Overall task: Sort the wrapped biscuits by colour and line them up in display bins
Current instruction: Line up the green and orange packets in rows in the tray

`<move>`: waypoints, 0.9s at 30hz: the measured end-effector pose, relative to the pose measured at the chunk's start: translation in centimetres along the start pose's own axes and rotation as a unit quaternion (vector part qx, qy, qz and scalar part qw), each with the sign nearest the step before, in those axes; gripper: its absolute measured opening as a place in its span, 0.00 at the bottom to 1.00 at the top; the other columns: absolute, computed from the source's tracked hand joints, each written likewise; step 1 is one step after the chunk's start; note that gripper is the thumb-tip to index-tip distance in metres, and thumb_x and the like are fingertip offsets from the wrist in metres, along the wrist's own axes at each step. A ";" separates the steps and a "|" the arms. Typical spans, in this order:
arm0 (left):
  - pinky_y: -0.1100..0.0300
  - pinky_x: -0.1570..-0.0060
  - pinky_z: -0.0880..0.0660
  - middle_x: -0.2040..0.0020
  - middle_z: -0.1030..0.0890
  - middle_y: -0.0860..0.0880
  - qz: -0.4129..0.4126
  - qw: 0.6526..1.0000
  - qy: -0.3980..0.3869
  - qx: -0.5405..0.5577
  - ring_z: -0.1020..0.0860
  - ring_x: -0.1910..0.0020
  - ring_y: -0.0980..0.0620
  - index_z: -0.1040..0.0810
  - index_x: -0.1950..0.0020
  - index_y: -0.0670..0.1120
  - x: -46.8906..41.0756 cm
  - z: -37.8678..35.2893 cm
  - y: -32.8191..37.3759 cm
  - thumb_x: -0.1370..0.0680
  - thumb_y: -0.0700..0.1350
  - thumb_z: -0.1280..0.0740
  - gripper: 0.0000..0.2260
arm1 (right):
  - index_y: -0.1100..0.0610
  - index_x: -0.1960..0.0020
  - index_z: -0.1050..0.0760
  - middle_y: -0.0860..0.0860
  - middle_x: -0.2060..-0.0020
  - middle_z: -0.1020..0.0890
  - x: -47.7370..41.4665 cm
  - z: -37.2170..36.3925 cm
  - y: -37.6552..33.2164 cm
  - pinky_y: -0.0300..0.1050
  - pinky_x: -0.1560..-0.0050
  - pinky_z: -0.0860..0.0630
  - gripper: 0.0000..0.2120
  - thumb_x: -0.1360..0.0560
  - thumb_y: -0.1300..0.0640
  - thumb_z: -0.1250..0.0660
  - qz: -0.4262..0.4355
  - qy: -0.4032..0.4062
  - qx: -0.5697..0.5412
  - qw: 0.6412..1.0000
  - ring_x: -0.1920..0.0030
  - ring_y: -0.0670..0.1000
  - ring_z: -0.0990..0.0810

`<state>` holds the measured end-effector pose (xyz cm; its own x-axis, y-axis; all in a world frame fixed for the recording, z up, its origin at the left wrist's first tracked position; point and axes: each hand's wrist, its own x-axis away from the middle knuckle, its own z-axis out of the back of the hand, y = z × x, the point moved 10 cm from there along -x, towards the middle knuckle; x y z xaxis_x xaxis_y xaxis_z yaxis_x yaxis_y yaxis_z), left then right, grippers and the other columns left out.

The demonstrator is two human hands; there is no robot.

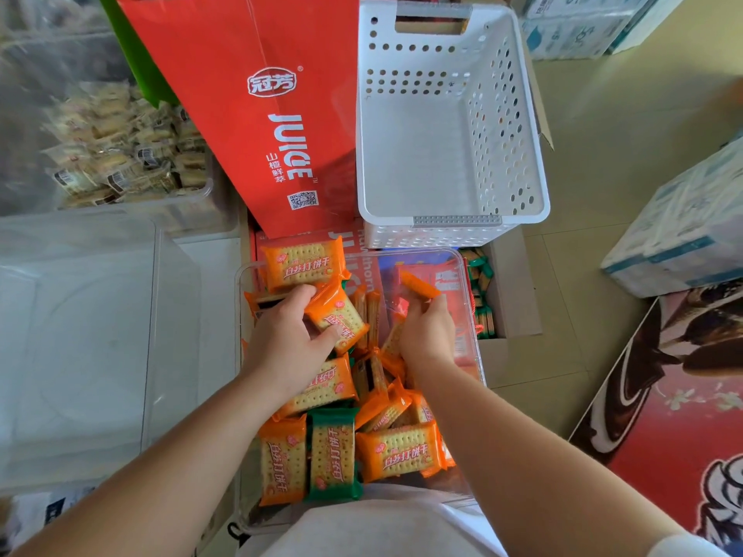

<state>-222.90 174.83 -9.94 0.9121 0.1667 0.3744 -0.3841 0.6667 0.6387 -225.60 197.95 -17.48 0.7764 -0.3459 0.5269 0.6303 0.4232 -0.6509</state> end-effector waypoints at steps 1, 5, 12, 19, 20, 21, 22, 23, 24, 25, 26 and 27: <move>0.50 0.43 0.21 0.41 0.21 0.51 -0.001 1.000 -0.004 -0.006 0.21 0.42 0.48 0.29 0.30 0.52 0.0 -0.1 0.1 0.23 0.50 0.26 0.23 | 0.51 0.38 0.31 0.45 0.54 0.22 0.1 -0.4 0.1 0.51 0.52 0.26 0.09 0.15 0.51 0.44 -0.009 -0.006 -0.032 0.999 0.53 0.52 0.23; 0.52 0.45 0.21 0.42 0.21 0.53 -0.017 1.000 -0.004 -0.022 0.21 0.43 0.49 0.29 0.30 0.52 0.0 -0.2 0.7 0.24 0.51 0.26 0.25 | 0.54 0.24 0.41 0.46 0.35 0.24 1.2 -2.1 0.3 0.51 0.34 0.25 0.24 0.17 0.54 0.37 -0.034 -0.035 -0.190 0.981 0.37 0.48 0.23; 0.63 0.66 0.28 0.61 0.23 0.58 -0.073 0.996 0.030 -0.050 0.25 0.64 0.63 0.25 0.40 0.51 -0.2 -0.5 4.2 0.23 0.45 0.28 0.14 | 0.42 0.32 0.28 0.44 0.41 0.22 1.6 -2.0 0.6 0.49 0.47 0.20 0.17 0.20 0.54 0.40 0.024 -0.123 -0.106 0.986 0.51 0.42 0.22; 0.59 0.64 0.33 0.59 0.22 0.55 -0.061 0.995 0.058 -0.047 0.25 0.60 0.51 0.22 0.46 0.49 -1.9 -2.3 6.2 0.21 0.44 0.30 0.05 | 0.37 0.22 0.40 0.43 0.34 0.25 1.7 -3.2 -0.5 0.35 0.62 0.28 0.32 0.19 0.65 0.46 0.052 -0.237 -0.046 0.969 0.51 0.48 0.21; 0.58 0.60 0.33 0.59 0.23 0.56 -0.055 0.995 0.062 -0.050 0.25 0.59 0.50 0.22 0.44 0.48 -2.1 -2.5 6.3 0.21 0.44 0.30 0.06 | 0.36 0.21 0.43 0.45 0.32 0.26 1.6 -3.4 -0.7 0.37 0.59 0.25 0.33 0.19 0.64 0.46 0.044 -0.237 -0.047 0.969 0.47 0.50 0.20; 0.58 0.58 0.33 0.60 0.25 0.57 -0.051 0.995 0.064 -0.051 0.26 0.58 0.49 0.22 0.44 0.48 -2.2 -2.7 6.3 0.21 0.44 0.30 0.07 | 0.36 0.20 0.46 0.47 0.29 0.27 1.7 -3.6 -0.9 0.41 0.51 0.22 0.33 0.20 0.62 0.45 0.042 -0.237 -0.052 0.969 0.41 0.52 0.21; 0.58 0.57 0.33 0.61 0.26 0.58 -0.049 0.996 0.065 -0.047 0.26 0.58 0.48 0.22 0.43 0.48 -2.2 -2.9 6.5 0.20 0.44 0.30 0.07 | 0.36 0.20 0.47 0.48 0.28 0.28 1.8 -3.9 -0.9 0.47 0.41 0.22 0.33 0.20 0.59 0.44 0.044 -0.237 -0.060 0.969 0.37 0.52 0.24; 0.58 0.55 0.33 0.59 0.25 0.57 -0.047 0.996 0.065 -0.044 0.25 0.56 0.48 0.22 0.41 0.47 -2.2 -3.1 6.5 0.20 0.44 0.31 0.08 | 0.35 0.21 0.48 0.48 0.27 0.29 1.9 -4.2 -0.9 0.52 0.35 0.24 0.33 0.21 0.55 0.43 0.043 -0.240 -0.074 0.967 0.36 0.51 0.25; 0.58 0.53 0.32 0.56 0.22 0.54 -0.042 0.996 0.063 -0.044 0.23 0.52 0.46 0.23 0.39 0.47 -2.3 -3.4 6.6 0.19 0.45 0.32 0.10 | 0.34 0.22 0.46 0.48 0.28 0.27 1.9 -4.4 -0.6 0.54 0.35 0.24 0.34 0.24 0.54 0.42 0.035 -0.237 -0.099 0.966 0.39 0.50 0.24; 0.57 0.50 0.30 0.50 0.19 0.50 -0.032 0.997 0.059 -0.048 0.22 0.47 0.44 0.24 0.35 0.47 -2.4 -3.8 6.6 0.19 0.45 0.33 0.12 | 0.33 0.23 0.43 0.47 0.31 0.24 1.9 -4.3 -0.3 0.51 0.41 0.22 0.34 0.25 0.54 0.42 0.022 -0.231 -0.130 0.964 0.44 0.48 0.22; 0.55 0.46 0.29 0.43 0.19 0.46 -0.016 0.997 0.054 -0.049 0.22 0.41 0.43 0.25 0.31 0.47 -2.5 -4.2 6.4 0.18 0.46 0.34 0.15 | 0.34 0.24 0.39 0.47 0.37 0.21 1.9 -3.9 -0.2 0.48 0.48 0.22 0.33 0.25 0.57 0.41 0.010 -0.225 -0.162 0.961 0.50 0.47 0.21; 0.53 0.41 0.29 0.37 0.20 0.44 -0.001 0.998 0.050 -0.046 0.24 0.37 0.42 0.27 0.28 0.47 -2.8 -4.5 6.1 0.17 0.46 0.35 0.18 | 0.37 0.25 0.36 0.46 0.42 0.19 1.7 -3.8 0.2 0.47 0.51 0.22 0.31 0.25 0.60 0.41 -0.006 -0.221 -0.191 0.956 0.53 0.46 0.20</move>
<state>-227.16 181.72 -10.16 0.9246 0.2334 0.3010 -0.3710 0.7307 0.5731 -224.15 194.23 -18.76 0.7475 0.0757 0.6599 0.6577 0.0553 -0.7513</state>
